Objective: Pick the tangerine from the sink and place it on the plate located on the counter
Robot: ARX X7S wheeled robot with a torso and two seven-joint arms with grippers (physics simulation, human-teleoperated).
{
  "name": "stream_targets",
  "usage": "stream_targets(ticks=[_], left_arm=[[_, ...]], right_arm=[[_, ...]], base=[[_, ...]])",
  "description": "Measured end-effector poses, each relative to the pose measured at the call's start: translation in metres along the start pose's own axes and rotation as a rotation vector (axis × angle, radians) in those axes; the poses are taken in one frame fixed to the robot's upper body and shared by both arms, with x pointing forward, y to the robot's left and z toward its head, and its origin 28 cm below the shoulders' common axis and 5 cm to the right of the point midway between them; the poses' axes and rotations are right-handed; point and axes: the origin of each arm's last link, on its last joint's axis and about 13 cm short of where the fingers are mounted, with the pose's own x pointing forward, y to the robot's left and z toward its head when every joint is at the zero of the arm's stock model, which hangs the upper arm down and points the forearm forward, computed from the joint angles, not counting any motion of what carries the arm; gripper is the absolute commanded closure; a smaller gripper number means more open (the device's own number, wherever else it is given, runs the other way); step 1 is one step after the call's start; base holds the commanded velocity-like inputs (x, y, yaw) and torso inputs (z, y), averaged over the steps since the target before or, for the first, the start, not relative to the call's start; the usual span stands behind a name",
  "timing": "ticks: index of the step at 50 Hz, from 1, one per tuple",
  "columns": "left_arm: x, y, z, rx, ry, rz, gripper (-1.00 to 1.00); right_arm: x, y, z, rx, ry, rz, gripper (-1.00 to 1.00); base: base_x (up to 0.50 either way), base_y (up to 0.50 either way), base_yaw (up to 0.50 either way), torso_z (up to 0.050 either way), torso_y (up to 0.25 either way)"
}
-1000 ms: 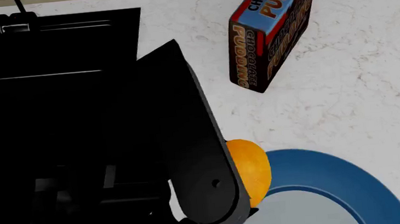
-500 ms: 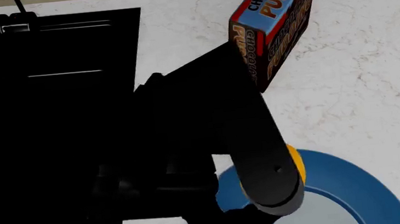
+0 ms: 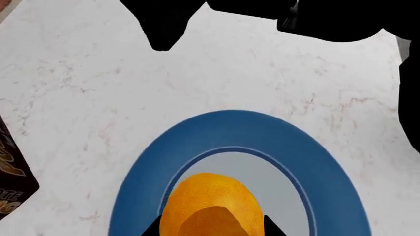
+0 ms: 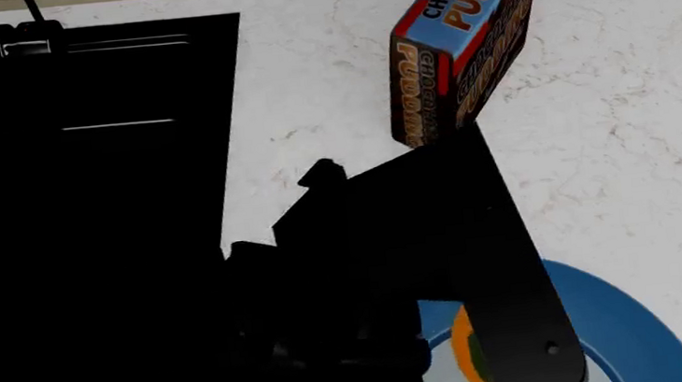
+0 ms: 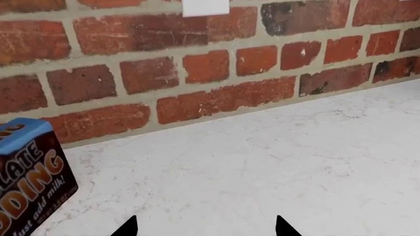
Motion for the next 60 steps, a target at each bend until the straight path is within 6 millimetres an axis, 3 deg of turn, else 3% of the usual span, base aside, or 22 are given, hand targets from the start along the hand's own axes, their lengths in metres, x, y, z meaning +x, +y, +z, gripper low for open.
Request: stream_targets(ticks=[60], left_arm=[[0.045, -0.001, -0.013, -0.012, 0.052, -0.068, 1.00]], right_arm=[[0.003, -0.006, -0.005, 0.019, -0.014, -0.017, -1.00]], base=[[0.00, 0.00, 0.00, 0.000, 0.000]])
